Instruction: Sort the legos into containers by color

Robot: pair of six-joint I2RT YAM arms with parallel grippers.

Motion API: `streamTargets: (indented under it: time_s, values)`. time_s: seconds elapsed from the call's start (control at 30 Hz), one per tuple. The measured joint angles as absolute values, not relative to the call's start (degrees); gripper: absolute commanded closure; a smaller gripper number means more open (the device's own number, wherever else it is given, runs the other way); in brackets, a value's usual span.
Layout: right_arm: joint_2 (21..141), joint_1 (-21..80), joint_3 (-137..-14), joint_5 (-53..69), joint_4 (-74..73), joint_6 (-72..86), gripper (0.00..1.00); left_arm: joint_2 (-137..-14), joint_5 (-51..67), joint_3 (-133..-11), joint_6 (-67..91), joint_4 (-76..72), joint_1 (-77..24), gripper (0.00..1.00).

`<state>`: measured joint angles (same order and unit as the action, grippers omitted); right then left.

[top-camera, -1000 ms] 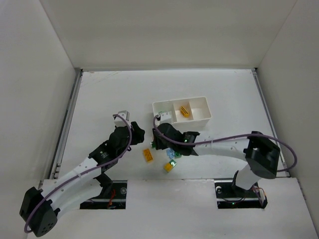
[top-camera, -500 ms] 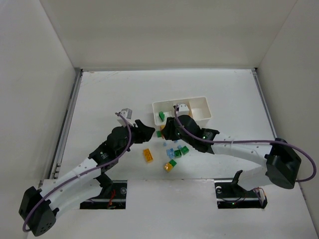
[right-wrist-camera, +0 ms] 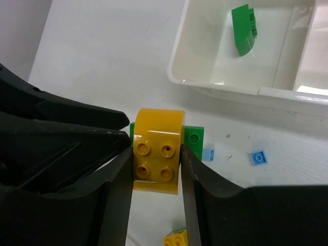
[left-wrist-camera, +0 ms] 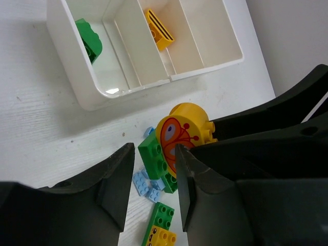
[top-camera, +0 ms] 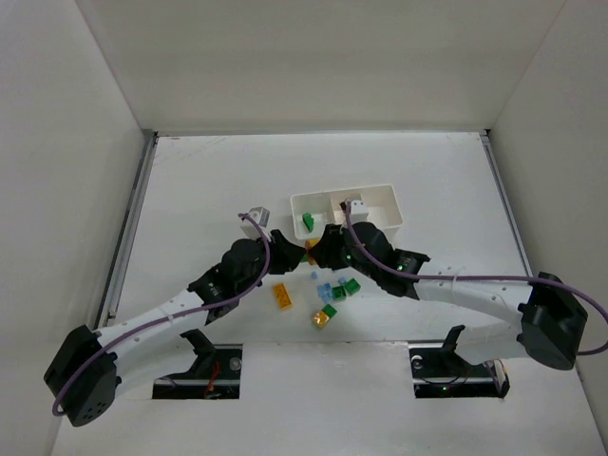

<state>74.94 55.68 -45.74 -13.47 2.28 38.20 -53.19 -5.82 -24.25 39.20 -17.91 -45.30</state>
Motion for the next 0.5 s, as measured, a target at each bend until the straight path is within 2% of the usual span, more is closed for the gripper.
streamTargets:
  time_s: [0.27,0.5]
  values:
    - [72.55,54.65,-44.03,-13.08,5.02,39.05,0.77,-54.59,-5.76,-24.25,39.92,-19.81,-45.32,0.68]
    - [72.44,54.26,-43.18,-11.51,6.85,40.14,0.77,-55.46,-6.13,-24.25,40.91,-21.89,-45.65,0.86]
